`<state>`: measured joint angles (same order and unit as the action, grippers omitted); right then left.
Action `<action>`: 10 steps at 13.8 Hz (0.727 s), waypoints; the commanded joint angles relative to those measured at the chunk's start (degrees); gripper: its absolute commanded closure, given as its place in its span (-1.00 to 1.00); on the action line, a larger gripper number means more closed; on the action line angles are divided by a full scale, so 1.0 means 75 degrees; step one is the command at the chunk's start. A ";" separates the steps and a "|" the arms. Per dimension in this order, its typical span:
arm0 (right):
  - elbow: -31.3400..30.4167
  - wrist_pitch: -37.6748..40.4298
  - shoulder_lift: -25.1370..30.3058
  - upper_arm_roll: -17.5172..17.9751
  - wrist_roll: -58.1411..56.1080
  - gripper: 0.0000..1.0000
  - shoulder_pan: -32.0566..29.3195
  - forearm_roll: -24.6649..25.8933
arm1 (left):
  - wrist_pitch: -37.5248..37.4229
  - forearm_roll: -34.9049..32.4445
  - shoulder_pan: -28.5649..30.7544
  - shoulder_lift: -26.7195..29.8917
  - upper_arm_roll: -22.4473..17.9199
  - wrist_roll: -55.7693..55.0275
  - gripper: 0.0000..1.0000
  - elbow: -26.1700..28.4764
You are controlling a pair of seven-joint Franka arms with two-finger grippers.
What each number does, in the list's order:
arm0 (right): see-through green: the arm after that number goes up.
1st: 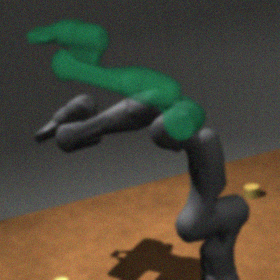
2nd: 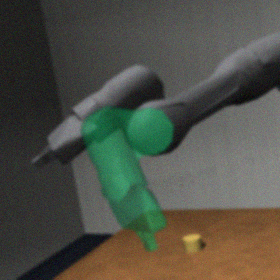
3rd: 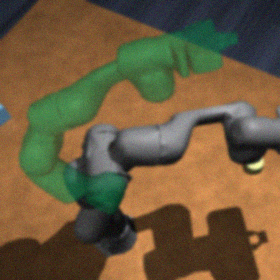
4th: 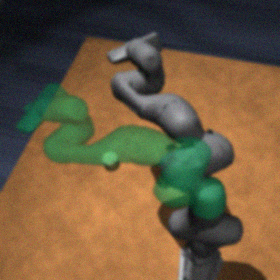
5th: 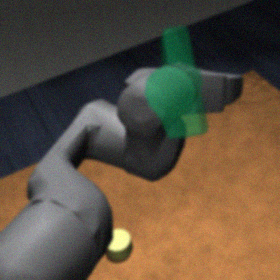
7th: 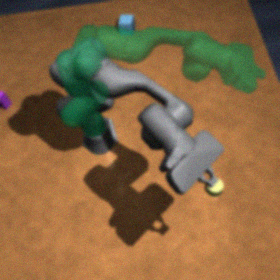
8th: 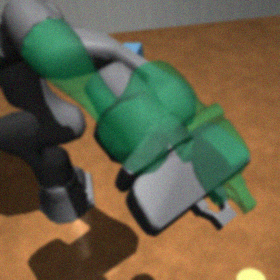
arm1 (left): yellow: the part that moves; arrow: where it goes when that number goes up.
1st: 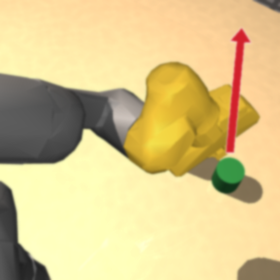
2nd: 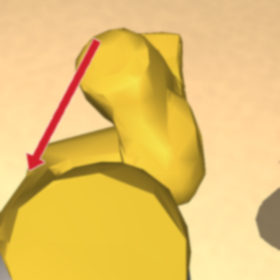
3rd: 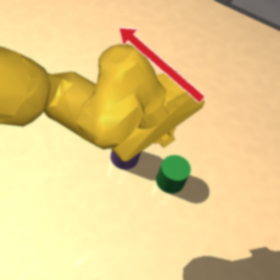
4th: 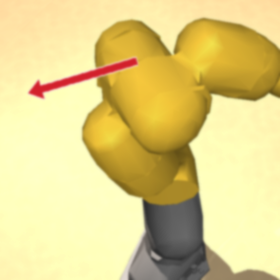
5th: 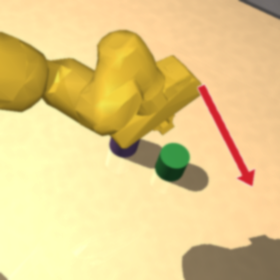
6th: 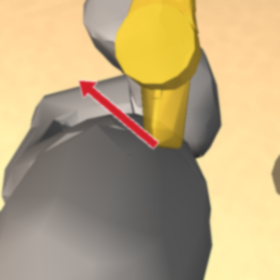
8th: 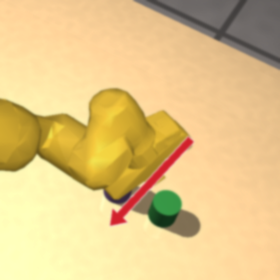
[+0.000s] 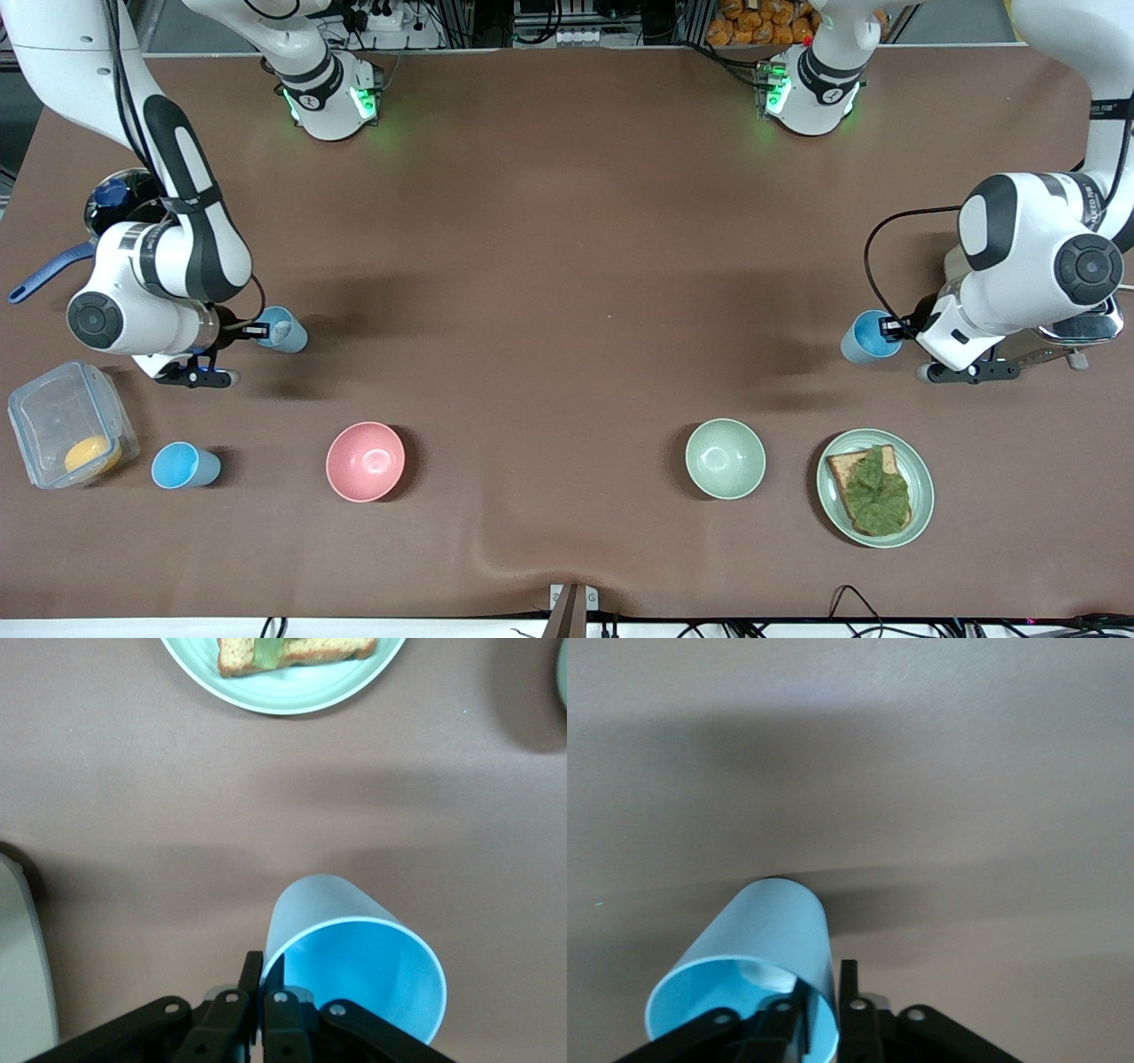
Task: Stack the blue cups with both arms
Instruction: 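Carry both blue cups toward the table middle with both grippers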
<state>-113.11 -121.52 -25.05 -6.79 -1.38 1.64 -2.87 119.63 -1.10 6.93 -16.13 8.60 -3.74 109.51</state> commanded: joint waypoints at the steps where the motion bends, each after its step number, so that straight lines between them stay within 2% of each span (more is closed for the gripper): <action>1: 0.0291 0.0393 -0.0047 -0.0008 0.0137 1.00 0.0131 -0.0251 | -0.0294 0.0099 0.0002 0.0089 0.0083 -0.0052 1.00 -0.0187; 3: 0.0491 0.0570 -0.0047 0.0004 0.0894 1.00 0.0435 -0.0262 | -0.0306 0.0099 0.0013 0.0100 0.0189 -0.0063 1.00 -0.0280; 6: 0.0982 0.1037 -0.0024 0.0015 0.2278 1.00 0.1348 -0.0448 | -0.0492 0.0111 0.0002 0.0100 0.0341 -0.0251 1.00 -0.0456; 10: 0.1698 0.1356 -0.0105 0.0004 0.3298 1.00 0.2519 -0.1840 | -0.0599 0.0111 -0.0010 0.0100 0.0458 -0.0496 1.00 -0.0620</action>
<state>-103.16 -112.58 -24.99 -6.07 19.56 16.90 -12.08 116.70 -1.10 6.82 -16.06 11.48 -6.04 105.55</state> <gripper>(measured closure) 0.969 0.969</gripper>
